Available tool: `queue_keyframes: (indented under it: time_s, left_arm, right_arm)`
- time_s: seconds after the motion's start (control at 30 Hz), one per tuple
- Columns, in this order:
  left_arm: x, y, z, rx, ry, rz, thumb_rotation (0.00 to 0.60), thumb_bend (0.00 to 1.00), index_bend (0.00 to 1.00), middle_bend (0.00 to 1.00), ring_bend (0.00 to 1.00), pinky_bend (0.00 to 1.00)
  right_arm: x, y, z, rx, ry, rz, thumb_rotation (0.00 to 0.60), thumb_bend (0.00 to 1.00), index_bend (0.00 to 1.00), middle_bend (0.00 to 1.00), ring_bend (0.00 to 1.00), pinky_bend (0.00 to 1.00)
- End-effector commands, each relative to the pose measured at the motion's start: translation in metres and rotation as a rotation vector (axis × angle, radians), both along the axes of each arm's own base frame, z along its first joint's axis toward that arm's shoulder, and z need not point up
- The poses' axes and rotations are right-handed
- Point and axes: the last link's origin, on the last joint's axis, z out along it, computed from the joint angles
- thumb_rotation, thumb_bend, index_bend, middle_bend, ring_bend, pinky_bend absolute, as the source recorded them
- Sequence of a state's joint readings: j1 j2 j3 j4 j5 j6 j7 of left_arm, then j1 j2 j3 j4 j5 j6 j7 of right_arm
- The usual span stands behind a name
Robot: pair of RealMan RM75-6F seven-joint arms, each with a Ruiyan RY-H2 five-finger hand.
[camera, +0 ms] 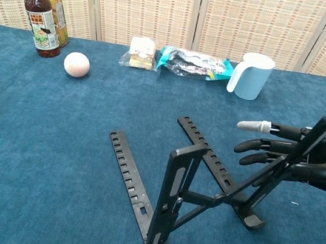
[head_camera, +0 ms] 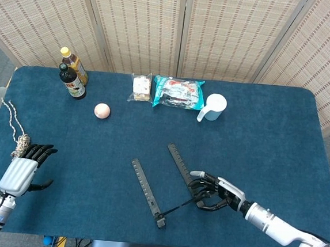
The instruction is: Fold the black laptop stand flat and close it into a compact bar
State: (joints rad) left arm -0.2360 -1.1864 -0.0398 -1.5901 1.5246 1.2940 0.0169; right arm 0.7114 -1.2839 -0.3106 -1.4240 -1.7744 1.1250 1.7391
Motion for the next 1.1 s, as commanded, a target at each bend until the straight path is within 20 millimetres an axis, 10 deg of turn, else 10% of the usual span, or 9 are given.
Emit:
queue_keyframes:
  time_s: [0.03, 0.6, 1.1]
  left_arm:
    - [0.002, 0.003, -0.007, -0.047, -0.036, 0.001, 0.600, 0.17, 0.17, 0.14, 0.12, 0.08]
    - [0.035, -0.002, -0.059, -0.367, -0.011, -0.224, 0.600, 0.17, 0.17, 0.11, 0.07, 0.07]
    - [0.068, -0.002, -0.092, -0.476, 0.000, -0.385, 0.600, 0.17, 0.13, 0.08, 0.03, 0.03]
  right_arm:
    - [0.002, -0.002, 0.003, -0.019, -0.010, 0.001, 0.600, 0.00, 0.16, 0.29, 0.24, 0.37]
    - [0.031, -0.032, 0.070, -0.309, -0.071, 0.043, 0.600, 0.00, 0.16, 0.29, 0.24, 0.37]
    - [0.035, -0.031, 0.086, -0.390, -0.097, 0.046, 0.600, 0.00, 0.15, 0.28, 0.24, 0.37]
